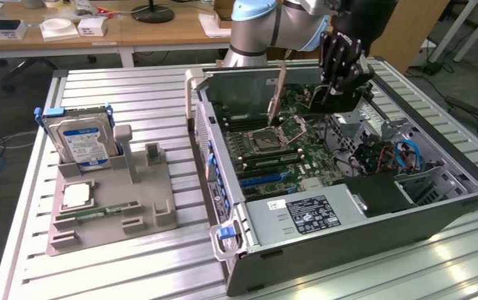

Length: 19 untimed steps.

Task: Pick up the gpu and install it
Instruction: 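Insert the gpu into the slot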

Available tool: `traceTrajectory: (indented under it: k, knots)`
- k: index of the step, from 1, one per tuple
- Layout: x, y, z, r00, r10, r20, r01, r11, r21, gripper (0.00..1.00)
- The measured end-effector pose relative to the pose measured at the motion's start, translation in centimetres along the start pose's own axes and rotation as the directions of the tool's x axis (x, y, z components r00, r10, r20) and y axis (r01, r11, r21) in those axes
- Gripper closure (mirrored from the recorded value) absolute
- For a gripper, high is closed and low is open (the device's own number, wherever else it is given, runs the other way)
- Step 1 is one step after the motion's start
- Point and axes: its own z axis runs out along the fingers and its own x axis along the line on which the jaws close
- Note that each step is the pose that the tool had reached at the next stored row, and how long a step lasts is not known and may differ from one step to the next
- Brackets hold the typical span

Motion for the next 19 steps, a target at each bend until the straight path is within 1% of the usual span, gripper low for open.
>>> traceTrajectory:
  k: [5,6,7,9,10,11,19]
  knots:
    - [0.5,-0.03,0.76,0.9997,-0.026,-0.0003,0.026,0.9997,-0.0015,0.73]
    - [0.7,-0.01,0.84,0.9996,-0.028,-0.0004,0.028,0.9996,-0.0009,0.73]
    - [0.8,0.0,0.94,0.9996,-0.029,0.0,0.029,0.9996,0.001,0.73]
    - [1.0,0.04,1.04,0.9994,-0.034,0.0,0.034,0.9994,0.0018,0.73]
    - [1.0,0.09,1.11,0.9993,-0.038,-0.0008,0.038,0.9993,0.002,0.73]
    - [1.0,0.08,1.15,0.9991,-0.042,-0.0034,0.042,0.9991,0.002,0.73]
    - [1.0,0.13,1.66,0.9981,-0.062,-0.0055,0.062,0.9981,0.0021,0.73]
